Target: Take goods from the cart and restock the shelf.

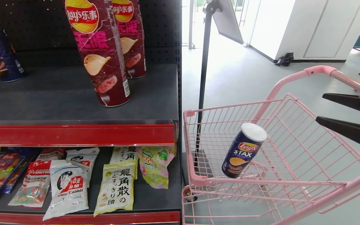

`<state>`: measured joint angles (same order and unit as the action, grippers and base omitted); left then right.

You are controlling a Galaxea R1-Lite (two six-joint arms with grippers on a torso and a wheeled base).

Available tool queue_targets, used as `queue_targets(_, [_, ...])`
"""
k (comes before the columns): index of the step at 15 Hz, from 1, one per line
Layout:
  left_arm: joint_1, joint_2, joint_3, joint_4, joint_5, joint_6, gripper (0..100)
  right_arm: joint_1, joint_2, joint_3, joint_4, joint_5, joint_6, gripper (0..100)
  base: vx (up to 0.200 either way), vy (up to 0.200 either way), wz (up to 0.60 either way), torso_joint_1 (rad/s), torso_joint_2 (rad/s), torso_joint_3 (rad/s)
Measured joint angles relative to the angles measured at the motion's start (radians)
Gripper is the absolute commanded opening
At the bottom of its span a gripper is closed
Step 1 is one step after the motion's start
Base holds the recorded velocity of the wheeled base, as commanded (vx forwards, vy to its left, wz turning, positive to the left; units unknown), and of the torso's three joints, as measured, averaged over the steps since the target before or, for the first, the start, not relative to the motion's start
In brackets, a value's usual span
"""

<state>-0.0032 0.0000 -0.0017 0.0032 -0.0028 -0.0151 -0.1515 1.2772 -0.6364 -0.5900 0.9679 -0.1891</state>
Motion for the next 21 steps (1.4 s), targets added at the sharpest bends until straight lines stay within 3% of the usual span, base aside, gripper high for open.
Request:
queue_targets(2, [0.000, 0.000, 0.000, 0.000, 0.000, 0.000, 100, -0.006, 0.114, -0.058, -0.003, 0.086, -0.086, 100, 0.000, 0.000, 0.00, 0.000, 0.00, 0.000])
queue_targets(5, [0.000, 0.000, 0.000, 0.000, 0.000, 0.000, 100, 0.009, 0.246, -0.106, -0.004, 0.137, -0.109, 100, 0.000, 0.000, 0.00, 0.000, 0.00, 0.000])
queue_targets(8, [0.000, 0.000, 0.000, 0.000, 0.000, 0.000, 100, 0.021, 0.370, -0.115, -0.004, 0.146, -0.187, 100, 0.000, 0.000, 0.00, 0.000, 0.00, 0.000])
queue_targets(21, [0.000, 0.000, 0.000, 0.000, 0.000, 0.000, 100, 0.042, 0.651, -0.139, -0.004, 0.148, -0.284, 100, 0.000, 0.000, 0.00, 0.000, 0.00, 0.000])
